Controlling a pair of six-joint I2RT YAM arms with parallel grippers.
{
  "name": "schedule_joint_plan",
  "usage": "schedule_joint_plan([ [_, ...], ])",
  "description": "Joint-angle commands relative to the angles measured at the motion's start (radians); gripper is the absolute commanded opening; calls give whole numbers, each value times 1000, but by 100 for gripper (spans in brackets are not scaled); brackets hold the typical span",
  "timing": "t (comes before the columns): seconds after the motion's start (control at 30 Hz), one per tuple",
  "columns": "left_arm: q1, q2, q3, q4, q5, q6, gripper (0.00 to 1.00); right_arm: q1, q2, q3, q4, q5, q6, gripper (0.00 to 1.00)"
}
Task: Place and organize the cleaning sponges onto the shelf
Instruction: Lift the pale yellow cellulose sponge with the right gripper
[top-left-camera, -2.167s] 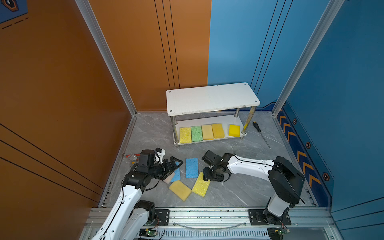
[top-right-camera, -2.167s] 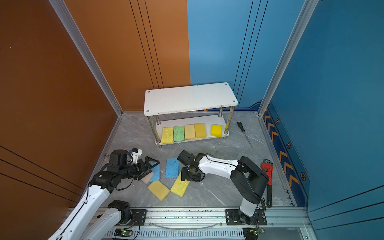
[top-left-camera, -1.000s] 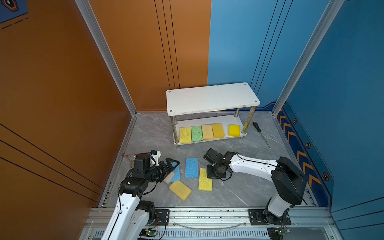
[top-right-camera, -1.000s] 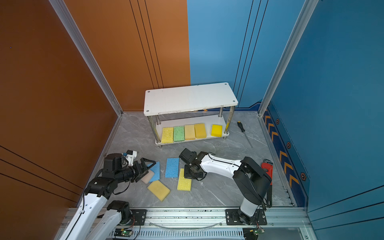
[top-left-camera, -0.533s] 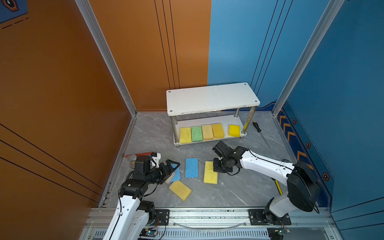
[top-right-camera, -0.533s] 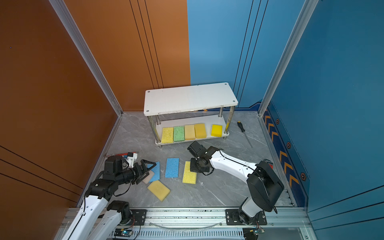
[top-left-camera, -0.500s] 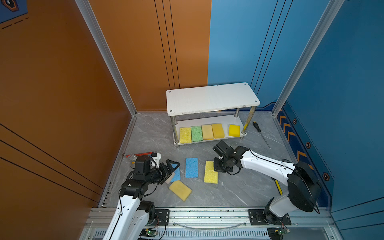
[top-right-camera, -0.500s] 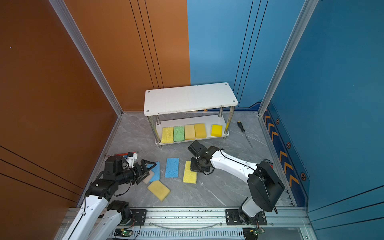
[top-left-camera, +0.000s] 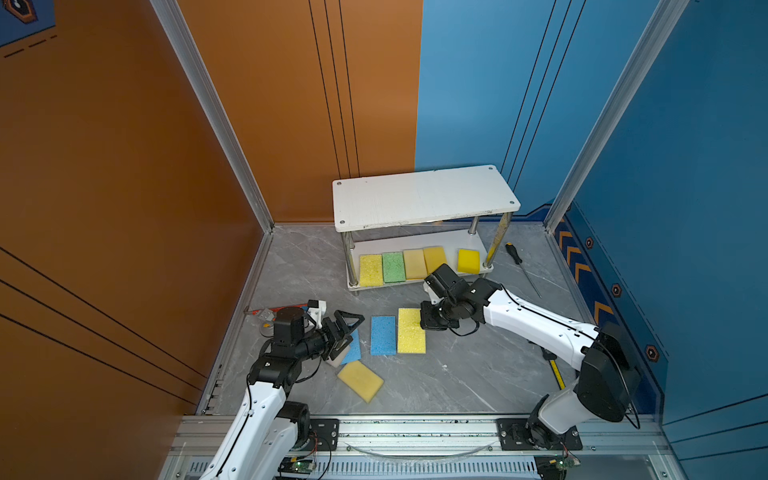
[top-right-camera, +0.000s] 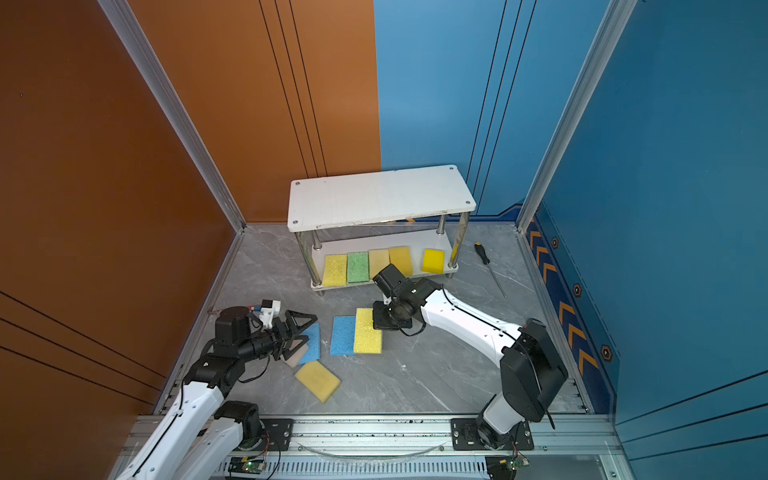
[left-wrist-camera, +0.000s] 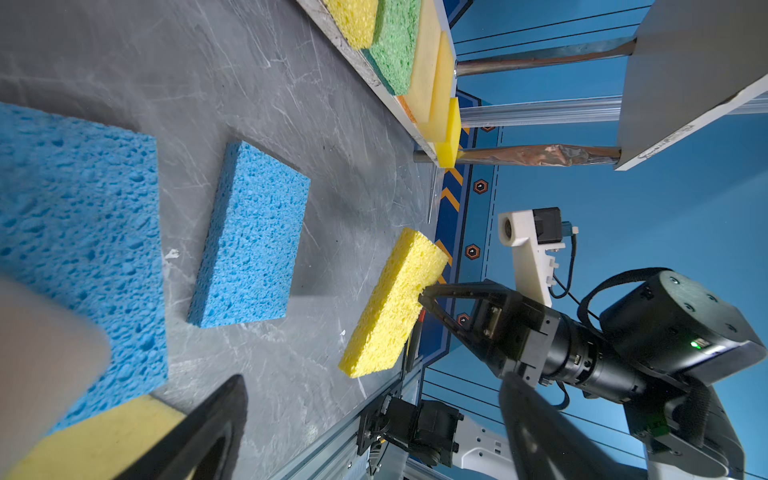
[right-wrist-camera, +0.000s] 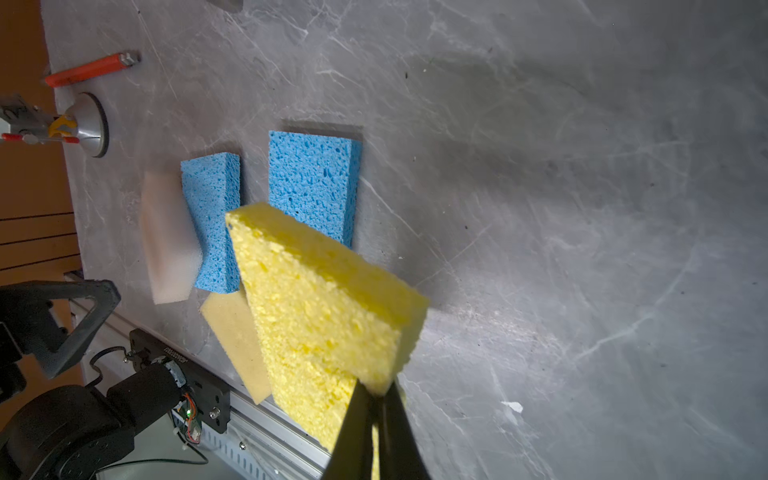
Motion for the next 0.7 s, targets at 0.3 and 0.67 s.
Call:
schedule_joint_plan([
  [0.3, -54, 85, -5, 204, 93, -43, 95, 0, 69, 126, -24, -144, -74, 7],
  [0.67, -70, 188, 27, 309, 129, -56, 94, 1, 122, 220, -24, -198, -77, 7],
])
